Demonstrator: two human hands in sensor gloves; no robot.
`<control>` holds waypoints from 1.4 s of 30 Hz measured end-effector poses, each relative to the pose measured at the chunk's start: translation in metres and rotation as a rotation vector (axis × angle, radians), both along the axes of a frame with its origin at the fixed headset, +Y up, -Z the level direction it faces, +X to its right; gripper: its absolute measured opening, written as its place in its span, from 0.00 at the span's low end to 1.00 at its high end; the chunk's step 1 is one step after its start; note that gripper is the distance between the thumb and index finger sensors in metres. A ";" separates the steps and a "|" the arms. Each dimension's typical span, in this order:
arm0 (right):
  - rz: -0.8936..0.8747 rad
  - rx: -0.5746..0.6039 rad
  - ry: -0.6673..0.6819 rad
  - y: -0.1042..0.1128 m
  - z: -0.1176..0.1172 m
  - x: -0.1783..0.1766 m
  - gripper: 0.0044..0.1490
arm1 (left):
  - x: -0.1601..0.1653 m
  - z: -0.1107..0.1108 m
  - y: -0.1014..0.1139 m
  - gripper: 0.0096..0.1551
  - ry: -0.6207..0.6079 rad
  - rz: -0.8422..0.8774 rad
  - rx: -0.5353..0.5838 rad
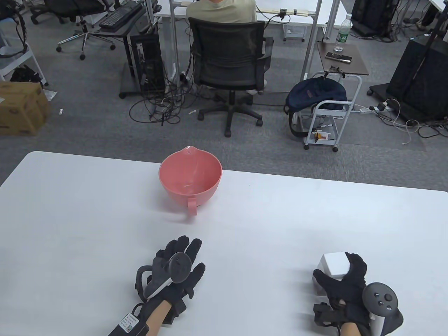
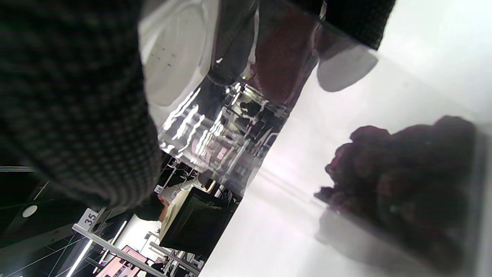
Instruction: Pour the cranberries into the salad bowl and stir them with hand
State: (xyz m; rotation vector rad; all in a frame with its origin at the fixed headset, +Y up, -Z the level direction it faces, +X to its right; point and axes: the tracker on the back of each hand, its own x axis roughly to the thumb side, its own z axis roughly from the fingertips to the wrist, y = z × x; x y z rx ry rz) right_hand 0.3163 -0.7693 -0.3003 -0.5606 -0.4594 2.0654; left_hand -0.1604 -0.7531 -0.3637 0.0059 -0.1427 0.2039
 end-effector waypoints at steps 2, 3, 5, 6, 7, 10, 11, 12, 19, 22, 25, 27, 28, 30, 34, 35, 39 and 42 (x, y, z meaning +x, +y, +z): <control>0.003 -0.005 -0.003 0.000 0.001 -0.001 0.75 | 0.000 0.000 0.000 0.43 -0.001 -0.001 0.002; 0.008 -0.010 -0.003 0.001 0.001 -0.001 0.75 | 0.000 0.000 0.000 0.43 -0.001 -0.002 0.003; 0.024 -0.016 -0.005 0.002 0.001 -0.003 0.76 | 0.000 0.000 -0.001 0.43 0.002 -0.005 0.002; 0.039 -0.014 -0.012 0.003 0.001 -0.004 0.75 | 0.000 0.000 -0.001 0.43 0.003 -0.001 0.000; 0.054 0.000 -0.022 0.004 0.000 -0.005 0.74 | 0.000 0.000 -0.001 0.43 0.004 0.004 0.000; 0.074 0.017 -0.018 0.010 -0.002 -0.007 0.72 | 0.000 0.002 0.001 0.43 0.002 0.007 0.008; 0.066 0.036 -0.011 0.013 -0.003 -0.009 0.71 | 0.000 0.002 0.001 0.43 0.001 0.008 0.012; 0.061 0.055 0.006 0.018 -0.004 -0.012 0.71 | 0.001 0.002 0.002 0.43 -0.001 0.012 0.017; 0.184 0.096 0.179 0.049 -0.008 -0.053 0.69 | 0.011 0.007 0.005 0.43 -0.036 0.200 0.033; 0.200 0.125 0.238 0.059 -0.008 -0.074 0.68 | 0.017 0.011 0.010 0.44 -0.071 0.287 0.047; 0.230 0.135 0.295 0.064 -0.007 -0.093 0.68 | 0.022 0.016 0.016 0.46 -0.103 0.353 0.061; 0.239 0.131 0.352 0.067 -0.006 -0.112 0.68 | 0.026 0.019 0.020 0.47 -0.133 0.416 0.060; 0.241 0.131 0.365 0.067 -0.006 -0.118 0.68 | 0.028 0.020 0.021 0.48 -0.144 0.435 0.058; 0.257 0.135 0.404 0.068 -0.006 -0.136 0.68 | 0.033 0.022 0.024 0.49 -0.179 0.494 0.056; 0.302 0.139 0.467 0.066 -0.008 -0.162 0.67 | 0.040 0.024 0.026 0.52 -0.244 0.573 0.024; 0.309 0.136 0.478 0.065 -0.008 -0.167 0.67 | 0.041 0.024 0.026 0.53 -0.252 0.582 0.016; 0.363 0.123 0.537 0.061 -0.008 -0.188 0.67 | 0.041 0.024 0.025 0.57 -0.269 0.594 0.012; 0.414 0.121 0.570 0.058 -0.006 -0.198 0.67 | 0.042 0.023 0.024 0.58 -0.297 0.603 -0.007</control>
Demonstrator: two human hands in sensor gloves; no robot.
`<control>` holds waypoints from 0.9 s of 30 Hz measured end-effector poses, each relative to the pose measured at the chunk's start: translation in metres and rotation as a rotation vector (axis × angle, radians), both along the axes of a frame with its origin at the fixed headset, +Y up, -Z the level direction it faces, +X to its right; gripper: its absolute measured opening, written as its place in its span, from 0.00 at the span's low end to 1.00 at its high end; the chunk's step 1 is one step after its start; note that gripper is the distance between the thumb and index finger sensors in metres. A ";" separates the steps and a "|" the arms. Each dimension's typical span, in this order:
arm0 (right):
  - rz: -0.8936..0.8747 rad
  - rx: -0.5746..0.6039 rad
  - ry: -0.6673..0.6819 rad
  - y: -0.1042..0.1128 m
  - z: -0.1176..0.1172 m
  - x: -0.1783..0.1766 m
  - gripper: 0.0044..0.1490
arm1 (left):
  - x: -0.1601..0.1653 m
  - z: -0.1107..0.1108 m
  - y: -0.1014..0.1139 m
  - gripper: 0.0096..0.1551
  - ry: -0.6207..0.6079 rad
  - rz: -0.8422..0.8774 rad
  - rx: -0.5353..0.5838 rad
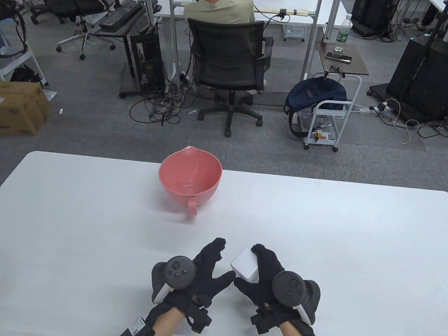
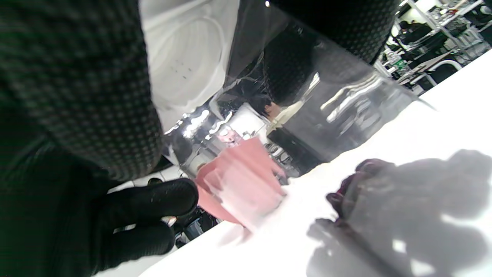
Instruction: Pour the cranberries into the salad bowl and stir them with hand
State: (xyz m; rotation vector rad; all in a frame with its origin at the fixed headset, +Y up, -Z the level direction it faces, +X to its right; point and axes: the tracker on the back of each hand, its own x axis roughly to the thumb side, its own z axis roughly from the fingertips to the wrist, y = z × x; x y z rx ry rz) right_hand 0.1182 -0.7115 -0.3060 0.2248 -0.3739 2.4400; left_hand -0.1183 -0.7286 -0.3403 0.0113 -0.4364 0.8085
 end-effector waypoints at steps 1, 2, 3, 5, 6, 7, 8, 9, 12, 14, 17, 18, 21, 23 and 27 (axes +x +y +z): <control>0.017 0.002 0.010 -0.001 0.001 -0.003 0.67 | 0.001 0.000 0.000 0.58 -0.007 0.005 -0.001; 0.026 0.004 0.017 -0.002 0.002 -0.005 0.67 | 0.002 0.001 0.000 0.59 -0.013 0.005 -0.001; 0.040 0.008 0.023 -0.002 0.002 -0.008 0.67 | 0.003 0.002 0.000 0.59 -0.023 0.000 0.001; 0.057 0.015 0.033 -0.003 0.003 -0.011 0.67 | 0.005 0.002 0.001 0.60 -0.048 0.002 -0.001; 0.062 0.018 0.035 -0.003 0.004 -0.012 0.67 | 0.006 0.003 0.002 0.60 -0.061 0.004 -0.004; 0.070 0.026 0.039 -0.003 0.005 -0.014 0.67 | 0.007 0.004 0.002 0.61 -0.077 0.007 -0.009; 0.088 0.037 0.041 -0.002 0.006 -0.016 0.67 | 0.008 0.004 0.002 0.61 -0.088 0.011 -0.010; 0.100 0.045 0.042 -0.002 0.007 -0.017 0.67 | 0.009 0.005 0.002 0.63 -0.090 0.010 -0.011; 0.139 0.071 0.044 -0.001 0.008 -0.020 0.66 | 0.009 0.005 0.005 0.65 -0.093 -0.028 0.002; 0.157 0.083 0.046 0.000 0.009 -0.021 0.65 | 0.010 0.006 0.007 0.66 -0.104 -0.033 -0.005; 0.175 0.098 0.054 0.001 0.011 -0.024 0.65 | 0.011 0.009 0.011 0.68 -0.088 -0.082 0.027; 0.182 0.104 0.055 0.001 0.011 -0.025 0.65 | 0.011 0.010 0.012 0.68 -0.077 -0.094 0.036; 0.192 0.114 0.054 0.001 0.011 -0.026 0.65 | 0.015 0.016 0.016 0.66 -0.020 -0.101 0.084; 0.191 0.120 0.053 0.001 0.011 -0.027 0.66 | 0.017 0.019 0.018 0.65 0.019 -0.095 0.115; 0.107 0.094 0.051 -0.001 0.009 -0.021 0.69 | 0.015 0.018 0.020 0.63 0.038 -0.050 0.111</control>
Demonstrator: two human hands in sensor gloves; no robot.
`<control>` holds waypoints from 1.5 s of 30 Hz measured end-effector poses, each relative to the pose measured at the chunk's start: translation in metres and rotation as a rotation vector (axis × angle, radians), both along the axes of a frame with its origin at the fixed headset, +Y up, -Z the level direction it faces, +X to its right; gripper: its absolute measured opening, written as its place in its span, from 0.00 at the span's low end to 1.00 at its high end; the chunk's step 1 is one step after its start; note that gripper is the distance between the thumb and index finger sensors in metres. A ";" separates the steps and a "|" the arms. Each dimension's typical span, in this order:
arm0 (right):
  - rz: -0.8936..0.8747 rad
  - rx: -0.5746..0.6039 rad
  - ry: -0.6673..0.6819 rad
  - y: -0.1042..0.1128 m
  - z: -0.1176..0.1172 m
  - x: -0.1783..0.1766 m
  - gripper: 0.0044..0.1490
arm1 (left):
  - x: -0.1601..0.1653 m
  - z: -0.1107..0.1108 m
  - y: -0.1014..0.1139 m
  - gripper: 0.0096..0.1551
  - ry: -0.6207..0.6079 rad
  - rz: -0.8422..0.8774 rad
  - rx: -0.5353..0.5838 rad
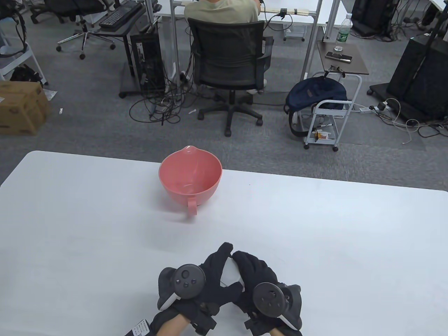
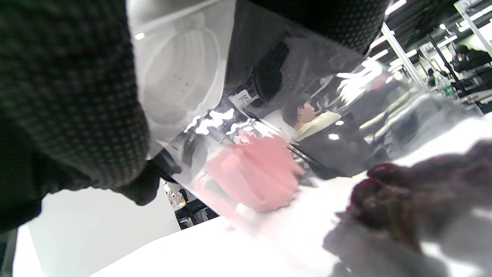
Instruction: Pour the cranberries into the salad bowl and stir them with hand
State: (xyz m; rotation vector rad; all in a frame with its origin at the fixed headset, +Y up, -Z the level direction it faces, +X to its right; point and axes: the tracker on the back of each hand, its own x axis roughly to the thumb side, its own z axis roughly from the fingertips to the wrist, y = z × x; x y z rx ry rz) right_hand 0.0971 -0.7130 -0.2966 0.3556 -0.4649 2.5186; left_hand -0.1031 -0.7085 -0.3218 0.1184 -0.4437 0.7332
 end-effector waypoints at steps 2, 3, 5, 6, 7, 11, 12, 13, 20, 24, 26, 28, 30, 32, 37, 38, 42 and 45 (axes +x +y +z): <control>-0.037 -0.020 0.015 -0.002 -0.001 0.002 0.71 | -0.001 -0.001 -0.001 0.63 -0.009 0.031 -0.024; -0.040 -0.029 0.018 -0.004 -0.002 0.003 0.72 | -0.001 -0.001 -0.002 0.63 -0.003 0.034 -0.028; -0.028 -0.032 0.011 -0.006 -0.003 0.005 0.74 | -0.002 -0.002 -0.002 0.62 0.015 0.027 -0.020; -0.029 -0.039 0.012 -0.007 -0.003 0.005 0.75 | -0.003 -0.002 -0.002 0.62 0.018 0.028 -0.019; -0.035 -0.049 0.013 -0.008 -0.004 0.006 0.76 | -0.004 -0.002 -0.002 0.62 0.022 0.032 -0.023; -0.069 -0.097 -0.005 -0.013 -0.007 0.014 0.78 | -0.014 -0.006 -0.001 0.62 0.047 0.109 -0.055; -0.081 -0.122 -0.007 -0.015 -0.008 0.016 0.78 | -0.017 -0.008 -0.001 0.62 0.045 0.133 -0.066; -0.092 -0.141 -0.006 -0.016 -0.009 0.018 0.78 | -0.020 -0.008 -0.001 0.61 0.046 0.158 -0.074; -0.143 -0.194 0.052 -0.021 -0.013 0.022 0.74 | -0.030 -0.014 -0.002 0.57 -0.003 0.237 -0.108; -0.095 -0.212 0.065 -0.020 -0.012 0.021 0.71 | -0.029 -0.016 -0.005 0.53 -0.045 0.206 -0.108; -0.083 -0.191 0.060 -0.020 -0.011 0.020 0.67 | -0.027 -0.017 -0.006 0.49 -0.075 0.141 -0.089; -0.048 -0.176 0.054 -0.019 -0.010 0.020 0.64 | -0.025 -0.018 -0.007 0.44 -0.135 0.081 -0.098; -0.053 -0.179 0.052 -0.019 -0.010 0.021 0.63 | -0.024 -0.018 -0.008 0.43 -0.162 0.073 -0.095; -0.061 -0.185 0.054 -0.019 -0.010 0.023 0.62 | -0.023 -0.020 -0.009 0.46 -0.205 0.063 -0.095; 0.008 -0.173 0.047 -0.019 -0.010 0.025 0.61 | -0.023 -0.021 -0.007 0.53 -0.275 -0.011 -0.073; 0.007 -0.178 0.047 -0.019 -0.010 0.025 0.61 | -0.022 -0.021 -0.007 0.53 -0.279 -0.019 -0.059; 0.003 -0.183 0.048 -0.019 -0.010 0.025 0.60 | -0.013 -0.013 -0.005 0.54 -0.262 -0.129 0.043; -0.013 -0.194 0.052 -0.021 -0.008 0.025 0.61 | -0.007 -0.009 -0.006 0.54 -0.238 -0.162 0.082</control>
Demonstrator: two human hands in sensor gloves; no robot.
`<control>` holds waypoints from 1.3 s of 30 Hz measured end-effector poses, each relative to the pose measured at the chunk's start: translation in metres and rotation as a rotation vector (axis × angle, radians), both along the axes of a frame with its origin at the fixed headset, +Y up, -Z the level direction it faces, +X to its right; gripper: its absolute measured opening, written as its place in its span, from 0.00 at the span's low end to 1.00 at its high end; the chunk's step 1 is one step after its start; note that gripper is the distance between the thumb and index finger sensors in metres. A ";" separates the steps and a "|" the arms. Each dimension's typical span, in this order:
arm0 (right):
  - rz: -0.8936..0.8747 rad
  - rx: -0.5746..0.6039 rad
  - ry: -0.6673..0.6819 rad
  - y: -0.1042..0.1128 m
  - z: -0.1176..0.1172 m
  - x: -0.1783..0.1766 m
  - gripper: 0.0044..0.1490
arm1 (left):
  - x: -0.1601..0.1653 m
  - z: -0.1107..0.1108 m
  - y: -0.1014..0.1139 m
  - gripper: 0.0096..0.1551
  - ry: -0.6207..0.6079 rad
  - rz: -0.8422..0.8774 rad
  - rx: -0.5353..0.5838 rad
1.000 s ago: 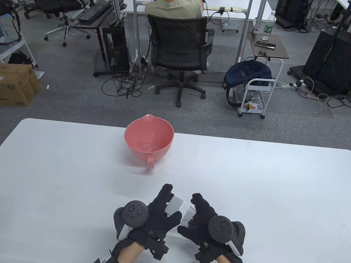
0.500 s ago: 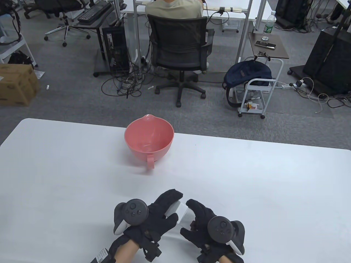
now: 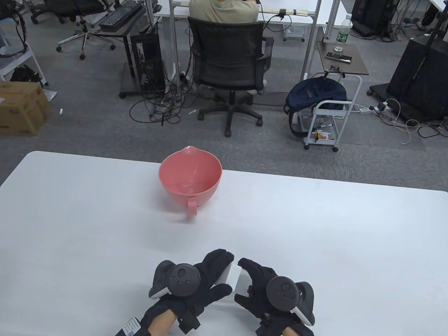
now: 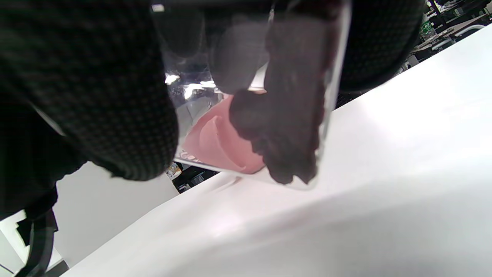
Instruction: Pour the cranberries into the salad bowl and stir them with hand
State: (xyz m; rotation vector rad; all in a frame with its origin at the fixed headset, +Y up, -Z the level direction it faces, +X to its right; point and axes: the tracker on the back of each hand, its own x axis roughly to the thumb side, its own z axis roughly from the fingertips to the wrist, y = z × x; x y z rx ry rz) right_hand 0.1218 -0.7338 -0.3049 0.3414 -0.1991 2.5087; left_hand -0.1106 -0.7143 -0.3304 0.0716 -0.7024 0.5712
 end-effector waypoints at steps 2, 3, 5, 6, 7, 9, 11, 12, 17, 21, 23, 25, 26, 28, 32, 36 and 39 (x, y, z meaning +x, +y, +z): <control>0.004 -0.001 -0.004 0.000 0.000 0.000 0.61 | 0.001 0.000 -0.002 0.54 0.004 0.012 -0.015; 0.003 -0.002 -0.004 0.000 0.000 0.000 0.61 | 0.001 0.000 -0.002 0.55 0.008 0.015 -0.017; -0.006 0.020 -0.008 0.001 0.001 -0.001 0.61 | 0.001 0.001 0.000 0.55 0.015 0.032 -0.020; -0.027 0.025 -0.005 0.001 0.001 -0.001 0.61 | 0.001 0.002 0.002 0.55 0.019 0.027 -0.021; -0.035 0.028 -0.003 0.002 0.001 -0.001 0.62 | 0.001 0.003 0.004 0.56 0.024 0.018 -0.015; -0.044 0.036 -0.002 0.003 0.002 -0.002 0.62 | 0.001 0.004 0.007 0.56 0.038 0.014 -0.003; -0.054 0.023 0.001 0.001 0.001 -0.002 0.62 | 0.002 0.005 0.008 0.56 0.047 0.011 -0.011; -0.059 0.016 0.006 0.000 0.001 -0.002 0.63 | 0.002 0.005 0.007 0.56 0.050 0.005 -0.014; 0.132 0.189 -0.053 0.005 0.004 -0.011 0.62 | -0.003 -0.001 -0.009 0.57 0.301 0.079 -0.244; 0.006 0.063 -0.045 -0.002 0.002 -0.010 0.62 | -0.013 -0.007 -0.015 0.46 0.326 0.214 -0.350; 0.035 0.072 -0.051 -0.001 0.001 -0.011 0.63 | -0.015 -0.007 -0.013 0.46 0.342 0.149 -0.317; 0.021 0.047 -0.041 -0.004 0.000 -0.011 0.63 | -0.015 -0.009 -0.016 0.46 0.342 0.170 -0.338; 0.025 0.034 -0.038 -0.006 -0.001 -0.011 0.63 | -0.015 -0.010 -0.018 0.46 0.335 0.158 -0.356; 0.047 0.026 -0.038 -0.009 -0.001 -0.010 0.63 | -0.016 -0.012 -0.021 0.47 0.332 0.138 -0.369; 0.032 0.009 -0.053 -0.011 -0.002 -0.007 0.63 | -0.021 -0.014 -0.022 0.50 0.298 0.185 -0.389; -0.004 -0.023 -0.075 -0.013 -0.006 0.000 0.63 | -0.024 -0.016 -0.016 0.53 0.126 0.227 -0.365; -0.030 -0.036 -0.081 -0.013 -0.006 0.004 0.63 | -0.023 -0.017 -0.016 0.57 -0.001 0.215 -0.364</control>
